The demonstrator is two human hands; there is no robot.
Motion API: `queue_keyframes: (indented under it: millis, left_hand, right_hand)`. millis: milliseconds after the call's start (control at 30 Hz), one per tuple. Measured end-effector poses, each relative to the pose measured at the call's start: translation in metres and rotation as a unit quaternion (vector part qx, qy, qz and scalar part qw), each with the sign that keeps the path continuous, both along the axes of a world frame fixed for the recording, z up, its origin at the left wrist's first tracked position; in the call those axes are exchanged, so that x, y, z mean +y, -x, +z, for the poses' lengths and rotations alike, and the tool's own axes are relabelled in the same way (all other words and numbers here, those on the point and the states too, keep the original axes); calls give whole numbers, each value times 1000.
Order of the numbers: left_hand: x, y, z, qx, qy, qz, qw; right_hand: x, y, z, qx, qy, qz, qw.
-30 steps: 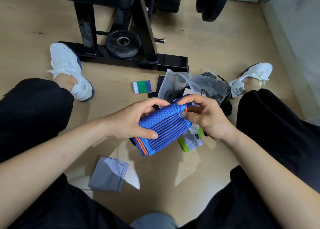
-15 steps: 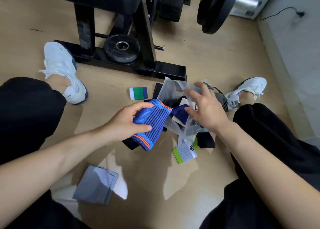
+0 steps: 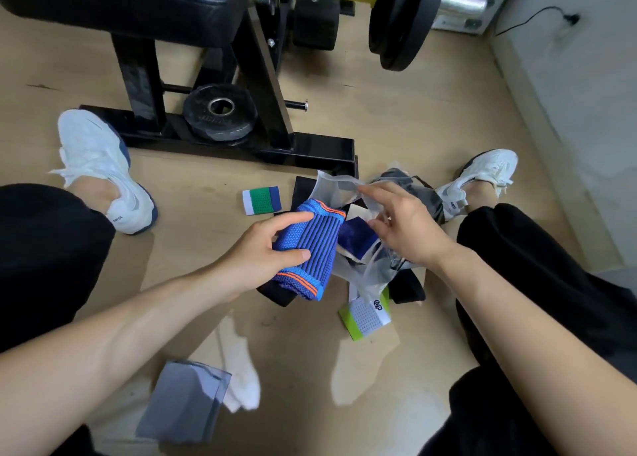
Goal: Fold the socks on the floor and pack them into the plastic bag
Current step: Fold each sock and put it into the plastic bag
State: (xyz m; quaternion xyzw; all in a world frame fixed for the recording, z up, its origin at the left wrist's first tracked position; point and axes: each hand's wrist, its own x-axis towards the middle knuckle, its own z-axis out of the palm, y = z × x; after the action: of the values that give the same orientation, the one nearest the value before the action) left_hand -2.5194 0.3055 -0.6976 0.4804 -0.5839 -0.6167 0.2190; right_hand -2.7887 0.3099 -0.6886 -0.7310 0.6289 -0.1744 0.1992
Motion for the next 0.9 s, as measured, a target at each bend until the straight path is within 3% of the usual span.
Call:
queue_keyframes:
  millis: [100, 400, 567, 900]
  left_hand:
    - [-5, 15, 0, 3, -3, 20, 1000]
    - [-30, 94, -28, -17, -58, 1, 998]
    - [-28, 112, -64, -24, -22, 62, 998]
    - [-14, 146, -94, -25, 24, 58, 998]
  right_hand:
    - [2, 8, 4, -45, -35, -27, 998]
    - [8, 16, 8, -23, -35, -21, 999]
    - [15, 22, 6, -15, -45, -17, 999]
    - [23, 21, 2, -106, -65, -10, 992]
